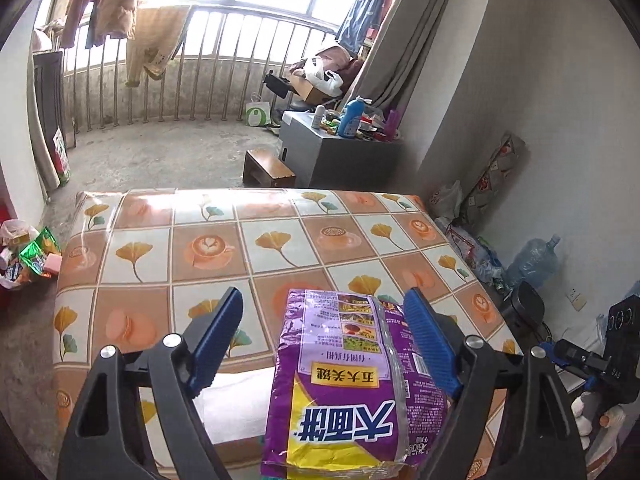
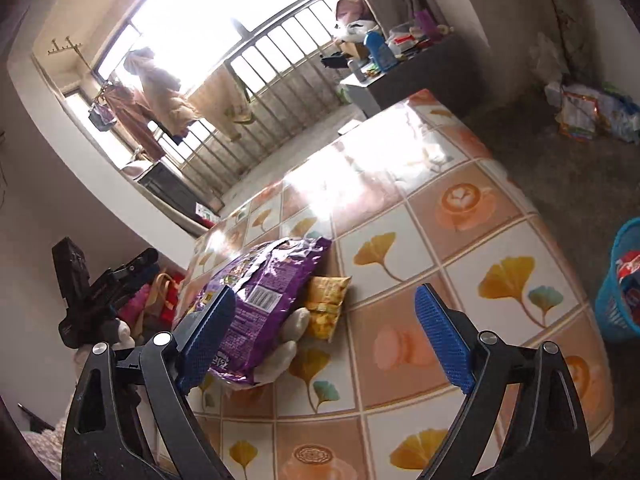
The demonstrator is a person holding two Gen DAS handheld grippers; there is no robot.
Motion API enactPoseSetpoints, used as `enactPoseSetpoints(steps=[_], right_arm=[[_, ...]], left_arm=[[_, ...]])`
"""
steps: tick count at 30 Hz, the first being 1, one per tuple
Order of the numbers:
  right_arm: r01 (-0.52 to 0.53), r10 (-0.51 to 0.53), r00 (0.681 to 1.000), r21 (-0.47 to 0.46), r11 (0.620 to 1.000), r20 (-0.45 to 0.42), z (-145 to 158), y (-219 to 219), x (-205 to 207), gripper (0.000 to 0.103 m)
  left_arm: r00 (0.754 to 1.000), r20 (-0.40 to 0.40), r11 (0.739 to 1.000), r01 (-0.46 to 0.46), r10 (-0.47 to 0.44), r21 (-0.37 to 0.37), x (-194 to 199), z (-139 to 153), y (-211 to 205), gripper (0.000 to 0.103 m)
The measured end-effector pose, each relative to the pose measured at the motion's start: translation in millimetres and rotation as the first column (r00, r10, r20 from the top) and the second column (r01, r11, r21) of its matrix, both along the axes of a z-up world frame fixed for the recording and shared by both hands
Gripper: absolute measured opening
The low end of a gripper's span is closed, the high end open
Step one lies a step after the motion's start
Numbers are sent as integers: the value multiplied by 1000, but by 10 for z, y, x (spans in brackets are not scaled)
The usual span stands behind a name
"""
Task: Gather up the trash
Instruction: 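Move both tools back over the table toward the purple noodle bag, then grasp the purple noodle bag with both tools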
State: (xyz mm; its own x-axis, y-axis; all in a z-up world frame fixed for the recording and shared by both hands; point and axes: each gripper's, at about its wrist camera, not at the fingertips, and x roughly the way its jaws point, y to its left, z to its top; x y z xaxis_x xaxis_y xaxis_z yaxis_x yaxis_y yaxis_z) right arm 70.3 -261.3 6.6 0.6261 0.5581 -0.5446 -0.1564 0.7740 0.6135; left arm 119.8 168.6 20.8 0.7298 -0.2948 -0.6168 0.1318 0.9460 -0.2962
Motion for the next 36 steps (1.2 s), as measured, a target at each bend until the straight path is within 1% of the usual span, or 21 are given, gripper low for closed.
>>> enactPoseSetpoints(steps=[2,3,4,5,6,7,9,11,12,14,17,20,25,28,30,33,36], right_arm=[[-50,54,997,81,995,-52,-64,202,107,78],[-69,80,993,127,990,-87,-84,299,159,72],[-81,101,988,168,983,-118,-130,351,242,67],[-83,116,982,206,975,-152,-158,394,319,65],[-82,129,975,241,967,-183,-195,430,393,62],[-81,138,969,263,961,-207,-218,465,464,58],[-60,128,960,265,962,-250,-232,527,563,55],[-54,132,951,269,962,-281,-275,572,658,52],[-44,129,944,271,962,-303,-296,567,686,51],[-36,125,935,262,964,-331,-342,582,728,50],[-16,108,925,247,969,-365,-382,574,750,50],[-15,117,920,263,965,-375,-372,550,748,50],[-47,158,935,333,942,-317,-189,551,709,50],[-71,169,942,322,944,-290,-106,592,684,48],[-85,175,945,309,947,-276,-105,623,688,47],[-107,183,943,267,958,-277,-90,739,704,48],[-138,212,936,261,955,-281,-102,871,736,48]], left_arm=[[999,-31,997,-21,19,-71,-100,-120,98,70],[999,-47,995,-25,20,-102,-136,-179,120,68],[998,-63,992,-23,15,-122,-154,-233,107,63],[997,-72,991,-12,2,-133,-163,-278,88,58],[997,-72,991,2,-11,-134,-166,-310,58,55],[998,-68,992,10,-19,-125,-163,-328,27,51],[997,-73,996,29,-35,-90,-142,-372,-43,46],[995,-87,998,44,-49,-53,-100,-439,-107,37],[994,-99,998,51,-55,-38,-78,-482,-132,35],[990,-124,997,69,-72,-27,-51,-574,-160,28],[986,-147,997,74,-79,-37,-28,-670,-142,24],[984,-159,996,74,-81,-47,-12,-714,-117,22],[982,-165,995,81,-89,-55,-9,-746,-114,21],[982,-169,995,79,-88,-62,-14,-773,-97,21],[981,-171,995,77,-87,-63,-20,-781,-89,21],[981,-176,995,76,-86,-65,-19,-800,-88,21],[979,-186,995,74,-86,-71,2,-823,-101,21]])
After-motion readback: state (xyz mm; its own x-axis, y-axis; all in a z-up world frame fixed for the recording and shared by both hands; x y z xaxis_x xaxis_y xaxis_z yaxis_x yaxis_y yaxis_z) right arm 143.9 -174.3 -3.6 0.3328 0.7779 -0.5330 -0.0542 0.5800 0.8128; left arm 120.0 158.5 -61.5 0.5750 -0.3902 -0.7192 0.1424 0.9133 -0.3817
